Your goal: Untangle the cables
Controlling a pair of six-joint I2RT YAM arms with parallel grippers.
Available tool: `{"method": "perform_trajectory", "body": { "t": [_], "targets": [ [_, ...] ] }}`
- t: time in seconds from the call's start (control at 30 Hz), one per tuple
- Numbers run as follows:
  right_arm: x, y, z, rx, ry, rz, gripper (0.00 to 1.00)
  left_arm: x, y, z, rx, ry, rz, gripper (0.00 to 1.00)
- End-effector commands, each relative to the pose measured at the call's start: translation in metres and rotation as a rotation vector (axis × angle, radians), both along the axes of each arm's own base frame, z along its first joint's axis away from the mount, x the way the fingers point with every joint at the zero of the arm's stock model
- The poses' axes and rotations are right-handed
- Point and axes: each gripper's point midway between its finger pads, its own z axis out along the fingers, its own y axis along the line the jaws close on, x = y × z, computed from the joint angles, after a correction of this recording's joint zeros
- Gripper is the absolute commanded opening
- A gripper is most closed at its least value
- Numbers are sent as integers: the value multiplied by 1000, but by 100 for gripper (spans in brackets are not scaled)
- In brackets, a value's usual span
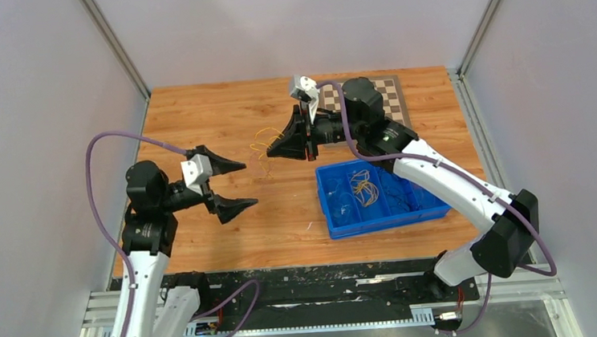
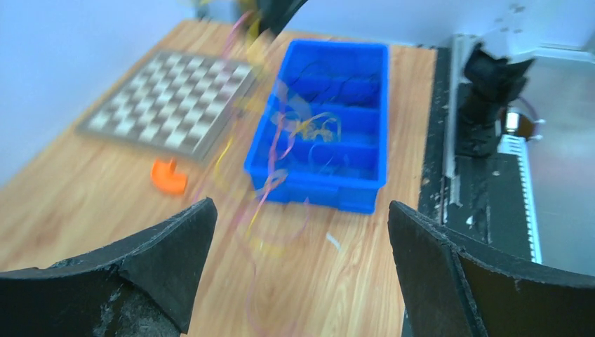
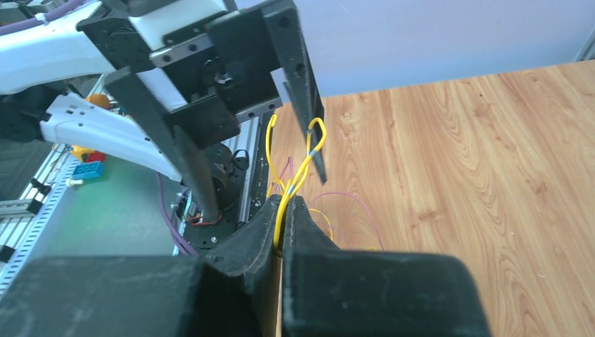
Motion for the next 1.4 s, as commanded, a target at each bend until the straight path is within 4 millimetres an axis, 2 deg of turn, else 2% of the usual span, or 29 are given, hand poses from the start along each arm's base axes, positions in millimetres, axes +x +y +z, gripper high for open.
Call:
{"method": "perform_trajectory", "body": {
  "t": [0.0, 0.07, 0.17, 0.37, 0.43, 0.47, 0.5, 0.57, 0.6, 0.63, 0.67, 0.73, 0.77, 0.83, 0.87, 0.93, 1.03, 1.07, 1.13, 1.23, 1.27, 1.37],
  "targets": [
    [-13, 0, 29, 53, -10, 57, 2, 1, -24, 34, -25, -124, -50, 100],
    [-19, 0, 32, 58, 4, 77, 4, 7, -30, 34, -39, -102, -52, 100],
    [-27, 2, 33, 58, 16, 104, 4, 12, -38, 53, -105, -122, -57, 100],
    [-37, 5, 41, 90, 26, 133, 6, -4, -73, 68, -149, -55, -162, 98],
    [-38, 4, 45, 96, 26, 128, 12, -7, -78, 67, -148, -32, -187, 71],
    [-38, 3, 47, 100, 22, 123, 15, -7, -79, 66, -145, -18, -189, 50],
    [-38, 1, 49, 103, 18, 120, 16, -7, -79, 59, -133, 12, -186, 40],
    [-38, 0, 52, 108, 15, 111, 11, -10, -78, 56, -128, 14, -189, 10],
    [-38, -1, 51, 107, 19, 108, 7, -11, -78, 51, -132, 39, -188, 5],
    [-38, -1, 51, 107, 19, 105, 7, -13, -78, 49, -140, 38, -192, 1],
    [-38, -1, 49, 105, 23, 102, 10, -16, -78, 49, -148, 51, -196, 0],
    [-38, -2, 50, 106, 24, 100, 1, -17, -77, 46, -142, 54, -194, 0],
    [-37, -3, 51, 108, 24, 95, 0, -16, -76, 43, -132, 66, -186, 0],
    [-35, -4, 57, 118, 14, 81, 0, -15, -75, 35, -100, 48, -177, 0],
    [-34, -5, 61, 124, 7, 75, 4, -15, -73, 29, -86, 64, -171, 0],
    [-30, -8, 70, 136, -6, 60, 0, -15, -71, 16, -57, 79, -160, 1],
    [-26, -13, 86, 158, -36, 32, 0, -5, -63, -9, 7, 94, -88, 24],
    [-25, -15, 91, 167, -47, 22, 0, -2, -60, -20, 33, 120, -63, 27],
    [-24, -20, 103, 188, -68, 1, 0, 10, -48, -44, 91, 129, 2, 38],
    [-20, -27, 125, 224, -98, -34, 0, 33, -19, -78, 149, 151, 106, 59],
    [-18, -30, 133, 235, -107, -45, 0, 35, -15, -86, 158, 174, 112, 63],
    [-8, -42, 154, 269, -128, -97, 0, 48, 12, -110, 209, 185, 165, 62]
  ]
}}
